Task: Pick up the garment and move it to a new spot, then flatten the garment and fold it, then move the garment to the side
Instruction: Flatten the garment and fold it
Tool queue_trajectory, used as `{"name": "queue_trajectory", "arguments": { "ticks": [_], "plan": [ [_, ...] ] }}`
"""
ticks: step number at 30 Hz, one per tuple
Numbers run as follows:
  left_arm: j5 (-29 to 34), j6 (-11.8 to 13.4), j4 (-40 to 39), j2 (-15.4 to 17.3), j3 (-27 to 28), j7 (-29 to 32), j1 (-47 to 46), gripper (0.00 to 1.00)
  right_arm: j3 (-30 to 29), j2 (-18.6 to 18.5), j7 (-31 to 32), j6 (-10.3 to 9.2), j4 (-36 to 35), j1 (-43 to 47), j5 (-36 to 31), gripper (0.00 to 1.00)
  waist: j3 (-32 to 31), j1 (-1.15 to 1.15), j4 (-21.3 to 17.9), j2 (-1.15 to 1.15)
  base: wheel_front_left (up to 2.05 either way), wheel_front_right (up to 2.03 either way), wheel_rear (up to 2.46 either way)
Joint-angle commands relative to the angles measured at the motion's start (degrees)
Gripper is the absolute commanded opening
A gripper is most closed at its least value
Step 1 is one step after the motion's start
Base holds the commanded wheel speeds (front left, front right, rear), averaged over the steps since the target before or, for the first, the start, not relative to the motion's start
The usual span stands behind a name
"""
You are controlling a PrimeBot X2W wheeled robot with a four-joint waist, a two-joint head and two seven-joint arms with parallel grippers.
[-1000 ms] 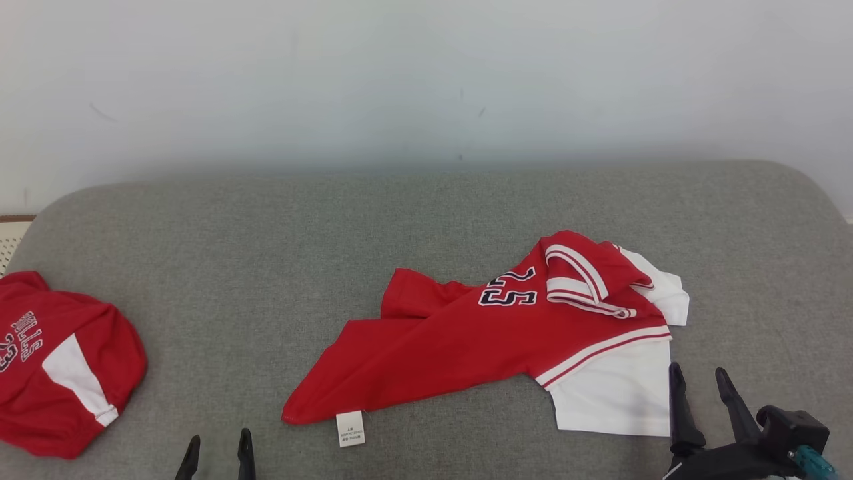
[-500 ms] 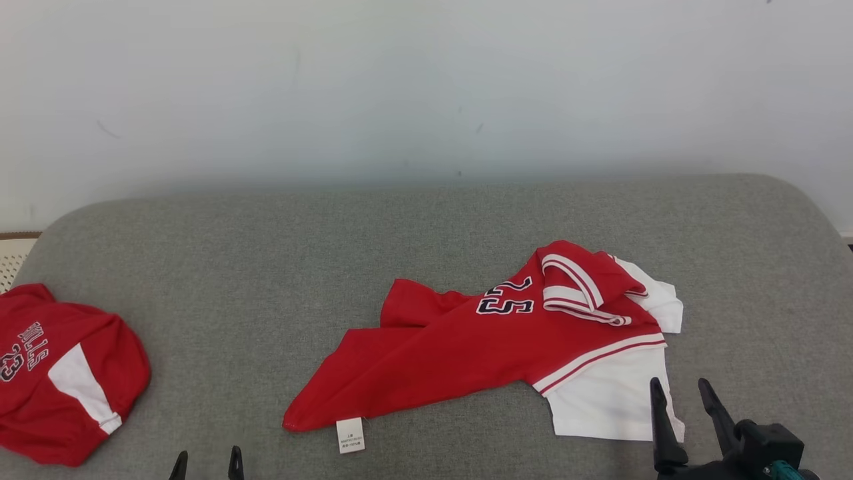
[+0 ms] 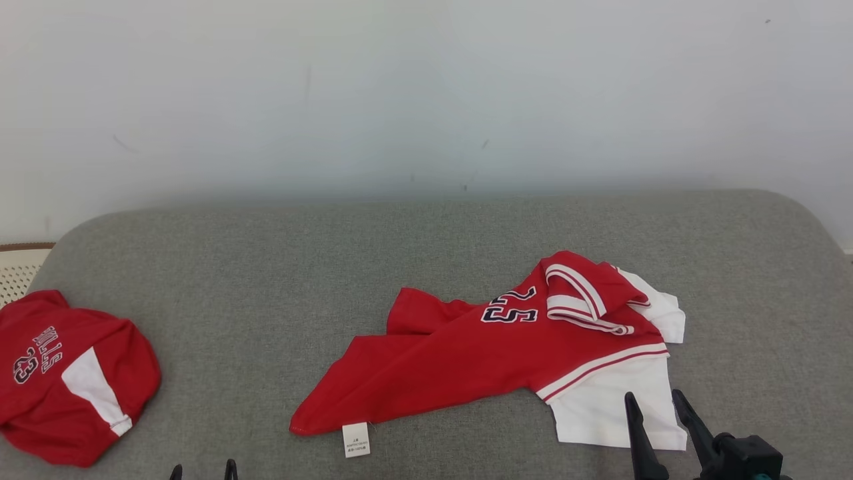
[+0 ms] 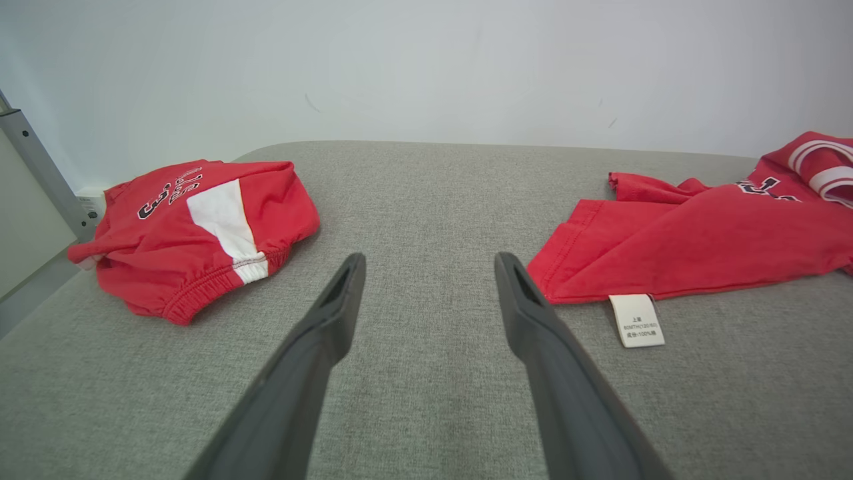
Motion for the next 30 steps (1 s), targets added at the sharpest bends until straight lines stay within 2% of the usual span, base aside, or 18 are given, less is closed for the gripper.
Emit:
{"name": "queue_trajectory", "arguments": {
  "ticks": [1,19,30],
  "plan": [
    [0.50,-0.15,-0.04,0.04,0.13,-0.07,1.06,1.00,0.28,-0.35,-0.03,-0.06,-0.07,1.12,0.38,1.00,-0.16,0.00,0.24,0.00,0.00,0.00,0.00],
    [0.91,-1.04,-0.20,0.03,-0.28,-0.07,0.73,1.00,0.99,-0.48,-0.03,-0.06,-1.60,2.18,-0.15,1.00,-0.46,0.00,1.21,0.00,0.00,0.00,0.00],
    [-1.60,-2.53,2.20,0.03,-2.42,-0.07,-1.36,1.00,-1.01,0.09,-0.03,-0.06,0.89,0.98,0.58,1.00,1.62,0.00,0.83,0.00,0.00,0.00,0.00]
  ]
}}
